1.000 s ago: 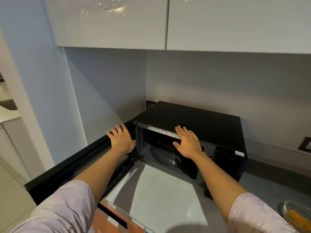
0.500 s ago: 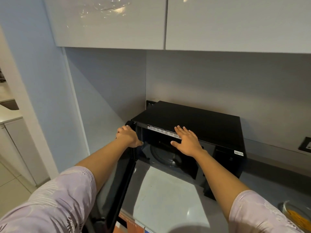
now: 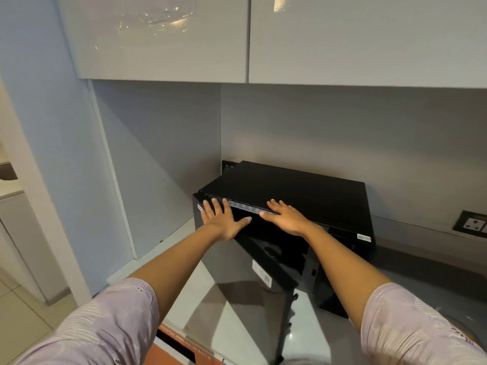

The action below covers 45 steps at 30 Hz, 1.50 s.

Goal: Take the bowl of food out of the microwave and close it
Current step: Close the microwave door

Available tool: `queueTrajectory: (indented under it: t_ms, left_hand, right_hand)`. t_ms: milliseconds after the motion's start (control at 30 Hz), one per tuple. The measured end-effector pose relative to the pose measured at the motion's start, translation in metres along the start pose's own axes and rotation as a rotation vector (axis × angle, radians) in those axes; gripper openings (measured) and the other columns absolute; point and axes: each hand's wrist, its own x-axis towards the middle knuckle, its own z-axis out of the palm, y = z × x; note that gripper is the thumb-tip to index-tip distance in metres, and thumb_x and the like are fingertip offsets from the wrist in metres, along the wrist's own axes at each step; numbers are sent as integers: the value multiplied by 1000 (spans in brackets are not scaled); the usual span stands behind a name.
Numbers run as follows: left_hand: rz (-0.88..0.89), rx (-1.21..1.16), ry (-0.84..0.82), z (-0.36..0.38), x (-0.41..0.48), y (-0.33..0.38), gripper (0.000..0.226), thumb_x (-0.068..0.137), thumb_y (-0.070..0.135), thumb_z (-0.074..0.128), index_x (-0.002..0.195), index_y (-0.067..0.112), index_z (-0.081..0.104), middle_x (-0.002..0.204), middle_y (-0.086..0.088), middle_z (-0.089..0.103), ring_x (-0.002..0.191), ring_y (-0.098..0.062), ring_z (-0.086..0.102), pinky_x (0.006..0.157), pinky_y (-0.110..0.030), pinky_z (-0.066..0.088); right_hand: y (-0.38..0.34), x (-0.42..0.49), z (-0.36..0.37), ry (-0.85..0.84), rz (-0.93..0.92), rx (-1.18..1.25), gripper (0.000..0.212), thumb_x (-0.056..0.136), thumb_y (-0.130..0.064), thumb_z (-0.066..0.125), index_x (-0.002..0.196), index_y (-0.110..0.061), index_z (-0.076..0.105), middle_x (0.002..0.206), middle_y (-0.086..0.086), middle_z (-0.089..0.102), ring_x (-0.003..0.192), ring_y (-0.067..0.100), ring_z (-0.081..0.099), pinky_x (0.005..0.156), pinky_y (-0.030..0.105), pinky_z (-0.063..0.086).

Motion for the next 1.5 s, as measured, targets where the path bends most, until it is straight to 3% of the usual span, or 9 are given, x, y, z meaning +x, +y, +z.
queueTrajectory:
  t_ms: [167,300,633,833,967,1233,1500]
  left_hand:
    - [221,28,80,15,6,21,70,98,56,17,153,19,-3,163,-2,-11,147,-25,-22,116,-55,-13]
    - [335,77,104,21,12,34,56,102,42,12,154,23,1,163,2,-5,148,-22,-17,116,-56,-10]
    - [366,129,152,28,36,50,52,102,39,12,153,26,9,164,3,2,149,-24,-13,115,-60,-9]
    - [419,127,189,30,44,48,53,102,40,12,153,26,15,162,2,13,150,-23,-9,116,-61,-8]
    - [450,112,226,32,46,46,52,102,40,11,151,26,20,161,2,19,150,-22,-3,119,-57,-3]
    - [470,81,351,39,48,46,49,103,35,16,148,26,32,156,0,34,147,-25,21,120,-50,7]
    - [491,128,393,41,51,47,46,101,30,33,147,22,34,153,-3,39,144,-26,29,120,-50,13]
  right_hand:
    - [-6,-5,-10,-123,42,-8,75,93,-59,37,154,-22,12,163,-1,3,150,19,-4,119,42,-3]
    - [-5,-9,-14,-136,41,-81,69,97,-53,33,154,-22,10,163,-2,1,150,19,-4,119,40,-2]
    - [0,-8,11,150,-24,-191,49,104,-29,24,151,-14,24,160,3,22,149,19,16,120,36,10]
    - [7,-8,17,324,-57,-228,45,102,-33,32,144,-20,41,152,-2,41,143,17,33,111,40,36]
    - [10,-5,21,413,-89,-275,43,101,-33,33,138,-19,48,141,1,54,136,18,43,102,41,46]
    - [14,-2,23,492,-138,-375,42,101,-35,33,134,-18,51,129,3,63,129,17,51,93,40,52]
    - [17,-1,21,521,-173,-471,37,101,-34,36,127,-17,57,116,2,70,115,17,61,86,36,56]
